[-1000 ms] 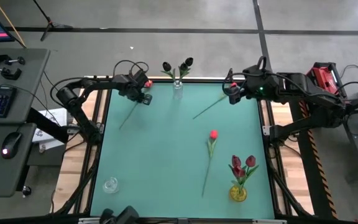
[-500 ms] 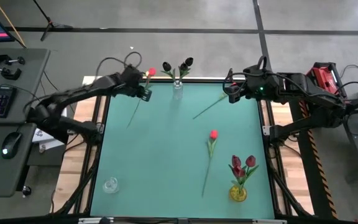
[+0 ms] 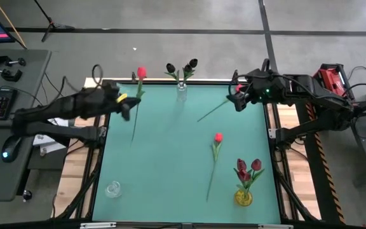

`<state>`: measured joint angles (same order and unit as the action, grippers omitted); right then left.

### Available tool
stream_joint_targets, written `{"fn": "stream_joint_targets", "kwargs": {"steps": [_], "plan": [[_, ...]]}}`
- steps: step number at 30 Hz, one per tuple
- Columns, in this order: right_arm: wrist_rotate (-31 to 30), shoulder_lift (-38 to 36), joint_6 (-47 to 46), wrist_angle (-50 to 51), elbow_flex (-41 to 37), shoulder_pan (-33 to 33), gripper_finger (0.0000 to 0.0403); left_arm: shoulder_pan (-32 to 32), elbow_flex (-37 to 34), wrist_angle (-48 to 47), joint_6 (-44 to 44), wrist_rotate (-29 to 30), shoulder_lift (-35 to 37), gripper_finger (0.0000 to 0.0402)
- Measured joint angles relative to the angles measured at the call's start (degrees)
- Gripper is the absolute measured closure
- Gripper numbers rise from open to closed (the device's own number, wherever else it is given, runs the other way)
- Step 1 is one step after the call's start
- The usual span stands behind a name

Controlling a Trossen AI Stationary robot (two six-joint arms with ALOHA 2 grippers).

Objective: Sort flowers into vase by color
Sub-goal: Put the top left red tulip into the bottom transparent vase

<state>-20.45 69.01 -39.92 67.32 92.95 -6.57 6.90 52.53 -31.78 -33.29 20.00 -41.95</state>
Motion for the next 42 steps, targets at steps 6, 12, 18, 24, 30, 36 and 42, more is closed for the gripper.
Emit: {"fn": "stream_joint_targets", "kwargs": {"steps": [6, 12, 18, 24, 30, 36, 42], "plan": [[1.9, 0.0, 1.5, -1.5, 0.0, 0.0, 0.0060, -15.7, -1.9, 7.5, -2.7, 3.1, 3.3, 0.0401], [1.9, 0.0, 1.4, -1.6, 0.0, 0.0, 0.0060, -30.6, -13.2, 34.6, 0.7, 3.6, 3.0, 0.0401], [2.3, 0.0, -0.6, -1.6, 0.0, 0.0, 0.0060, -42.0, -22.3, 47.6, 3.6, 9.3, 5.3, 0.0401], [2.3, 0.0, -2.4, -1.6, 0.0, 0.0, 0.0060, -51.0, -26.8, 52.2, 7.9, 12.1, 10.1, 0.0401], [2.3, 0.0, -2.8, -1.6, 0.0, 0.0, 0.0060, -59.6, -29.1, 52.7, 12.6, 6.4, 15.6, 0.0401], [2.2, 0.0, -5.9, -1.7, 0.0, 0.0, 0.0060, -67.0, -32.3, 48.7, 15.6, 3.0, 23.3, 0.0401], [2.2, 0.0, -9.1, -1.9, 0.0, 0.0, 0.0060, -71.4, -36.7, 46.1, 19.1, 2.0, 31.1, 0.0401]]}}
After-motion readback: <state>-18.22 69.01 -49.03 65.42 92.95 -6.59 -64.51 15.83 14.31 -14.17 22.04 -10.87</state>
